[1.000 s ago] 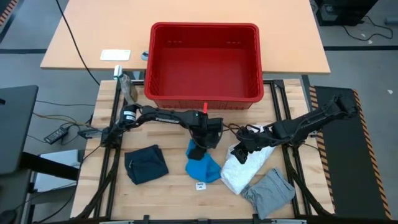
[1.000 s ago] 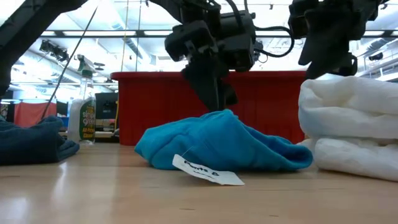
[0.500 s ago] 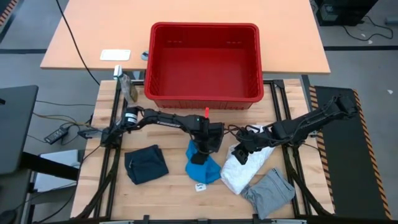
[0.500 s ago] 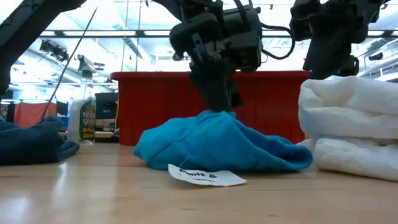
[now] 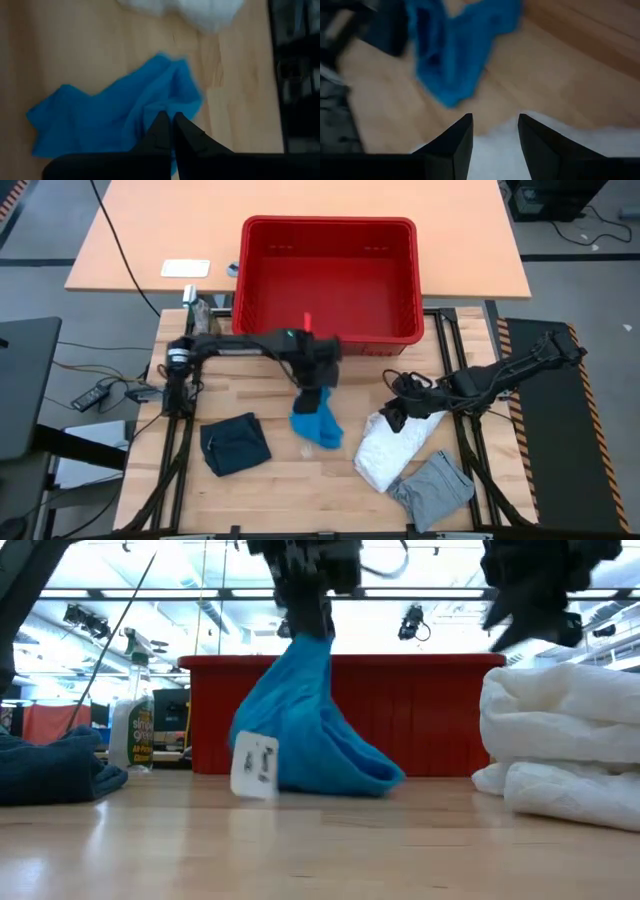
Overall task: Fold laundry
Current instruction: Fold the blue underwear
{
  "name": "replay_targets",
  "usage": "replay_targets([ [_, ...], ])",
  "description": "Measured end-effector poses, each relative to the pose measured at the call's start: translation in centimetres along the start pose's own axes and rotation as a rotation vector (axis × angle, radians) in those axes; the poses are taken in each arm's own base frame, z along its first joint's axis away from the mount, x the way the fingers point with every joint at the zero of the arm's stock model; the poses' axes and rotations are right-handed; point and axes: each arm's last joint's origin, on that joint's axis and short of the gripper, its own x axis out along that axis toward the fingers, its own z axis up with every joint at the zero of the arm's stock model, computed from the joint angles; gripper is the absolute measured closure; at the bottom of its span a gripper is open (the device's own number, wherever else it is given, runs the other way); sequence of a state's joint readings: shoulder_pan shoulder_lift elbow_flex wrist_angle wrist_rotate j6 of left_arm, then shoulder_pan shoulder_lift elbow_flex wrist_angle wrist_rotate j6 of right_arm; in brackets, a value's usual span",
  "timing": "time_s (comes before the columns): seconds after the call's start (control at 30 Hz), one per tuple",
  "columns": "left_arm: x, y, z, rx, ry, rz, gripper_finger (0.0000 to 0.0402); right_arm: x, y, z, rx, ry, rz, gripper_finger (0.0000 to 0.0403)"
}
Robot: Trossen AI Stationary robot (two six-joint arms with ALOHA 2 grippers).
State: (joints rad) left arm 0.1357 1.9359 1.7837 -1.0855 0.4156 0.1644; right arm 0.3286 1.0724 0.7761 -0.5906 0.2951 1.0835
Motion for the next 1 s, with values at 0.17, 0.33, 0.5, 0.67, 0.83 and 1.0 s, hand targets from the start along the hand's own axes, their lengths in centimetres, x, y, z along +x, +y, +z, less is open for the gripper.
replay_targets([
  [0.17, -6.9, -1.0, -1.0, -0.034, -0.177, 0.063, 0.04, 1.9, 1.7, 0.3, -0.042, -0.139, 0.159, 0.0236],
  [0.33, -12.8, -3.2, -2.5, -0.054, -0.358, 0.163, 0.0401, 4.7, 3.1, 0.1, -0.242, -0.34, 0.233, 0.0223],
  [0.5, -16.2, -5.0, -4.0, -0.055, -0.469, 0.205, 0.0401, 6.6, 3.2, 0.4, -0.416, -0.48, 0.048, 0.0203],
  [0.67, -18.1, -6.1, -5.1, -0.073, -0.527, 0.218, 0.0401, 7.3, 2.7, 1.3, -0.369, -0.574, -0.078, 0.0178],
  [0.83, -18.5, -6.9, -5.5, -0.061, -0.532, 0.209, 0.0401, 9.0, 2.5, 3.1, -0.333, -0.527, 0.097, 0.0155],
  [1.0, -18.1, -7.7, -5.7, -0.022, -0.494, 0.075, 0.0401, 11.3, 1.8, 4.6, -0.353, -0.498, 0.207, 0.014],
])
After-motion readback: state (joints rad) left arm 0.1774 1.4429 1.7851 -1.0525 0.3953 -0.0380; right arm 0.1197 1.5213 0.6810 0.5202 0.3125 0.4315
